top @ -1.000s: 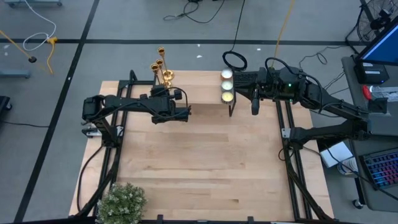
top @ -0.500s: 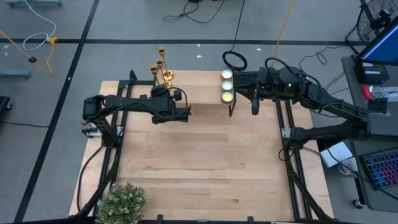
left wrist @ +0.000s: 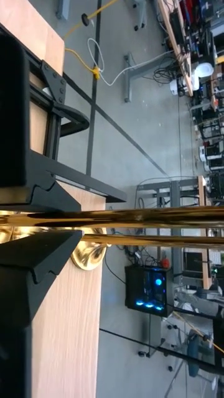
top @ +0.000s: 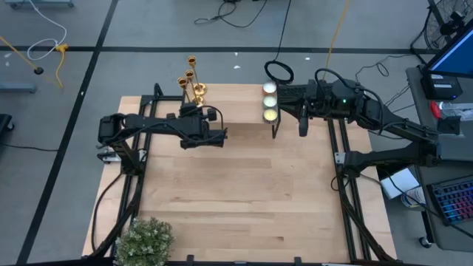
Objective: Pick & Place candle stick holders
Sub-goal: Put the gold candle holder on the shelf aligned with the other gold candle holders
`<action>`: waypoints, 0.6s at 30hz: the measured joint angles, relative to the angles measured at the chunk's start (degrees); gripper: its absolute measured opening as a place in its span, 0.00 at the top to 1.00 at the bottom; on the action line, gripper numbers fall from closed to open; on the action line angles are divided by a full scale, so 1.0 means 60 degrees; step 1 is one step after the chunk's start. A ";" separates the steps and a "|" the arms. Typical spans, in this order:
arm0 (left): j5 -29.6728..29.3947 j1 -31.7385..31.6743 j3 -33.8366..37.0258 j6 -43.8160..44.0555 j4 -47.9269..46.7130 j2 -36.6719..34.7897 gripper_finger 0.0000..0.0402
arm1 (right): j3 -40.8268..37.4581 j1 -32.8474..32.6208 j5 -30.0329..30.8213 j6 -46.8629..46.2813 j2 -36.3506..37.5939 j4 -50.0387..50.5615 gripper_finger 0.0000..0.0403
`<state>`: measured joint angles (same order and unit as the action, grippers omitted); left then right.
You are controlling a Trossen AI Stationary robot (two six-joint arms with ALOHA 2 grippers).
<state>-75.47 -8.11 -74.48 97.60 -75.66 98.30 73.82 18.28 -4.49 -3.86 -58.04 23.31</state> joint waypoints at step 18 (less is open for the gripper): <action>0.0127 0.0327 0.0000 -0.0015 -0.0077 -0.0008 0.85 | 0.0000 0.0000 0.0000 -0.0069 0.0000 -0.0059 0.88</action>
<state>-74.71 -6.15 -74.48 97.51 -76.12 98.26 73.82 18.28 -4.49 -4.27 -58.04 22.96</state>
